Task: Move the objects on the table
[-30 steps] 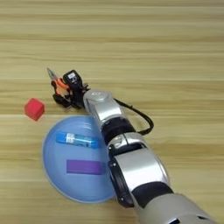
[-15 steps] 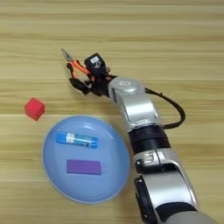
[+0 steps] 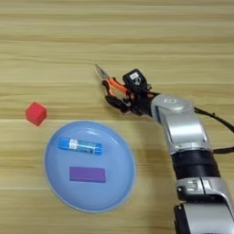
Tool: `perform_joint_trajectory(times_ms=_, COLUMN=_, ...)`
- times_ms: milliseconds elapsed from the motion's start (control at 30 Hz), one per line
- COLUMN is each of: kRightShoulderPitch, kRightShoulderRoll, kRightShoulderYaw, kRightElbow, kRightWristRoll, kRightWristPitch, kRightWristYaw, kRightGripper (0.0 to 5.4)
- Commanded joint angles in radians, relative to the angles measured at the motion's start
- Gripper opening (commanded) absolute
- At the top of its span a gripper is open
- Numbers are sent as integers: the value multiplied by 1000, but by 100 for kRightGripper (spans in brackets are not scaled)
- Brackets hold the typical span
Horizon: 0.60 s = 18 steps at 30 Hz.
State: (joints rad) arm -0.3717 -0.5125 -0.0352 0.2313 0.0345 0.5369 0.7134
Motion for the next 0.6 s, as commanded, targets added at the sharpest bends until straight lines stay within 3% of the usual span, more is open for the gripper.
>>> perform_joint_trajectory(times_ms=33, kRightShoulderPitch=-36, kRightShoulderRoll=-69, kRightShoulderYaw=-34, kRightElbow=-53, kRightWristRoll=7, kRightWristPitch=-28, kRightWristYaw=-8, kRightGripper=346)
perform_joint_trajectory(times_ms=267, kRightShoulderPitch=-9, kRightShoulderRoll=-99, kRightShoulderYaw=-46, kRightElbow=-21, kRightWristRoll=4, kRightWristPitch=-40, kRightWristYaw=-7, kRightGripper=346)
perform_joint_trajectory(times_ms=600, kRightShoulderPitch=-2, kRightShoulderRoll=-101, kRightShoulderYaw=-39, kRightElbow=29, kRightWristRoll=-4, kRightWristPitch=-55, kRightWristYaw=-10, kRightGripper=346)
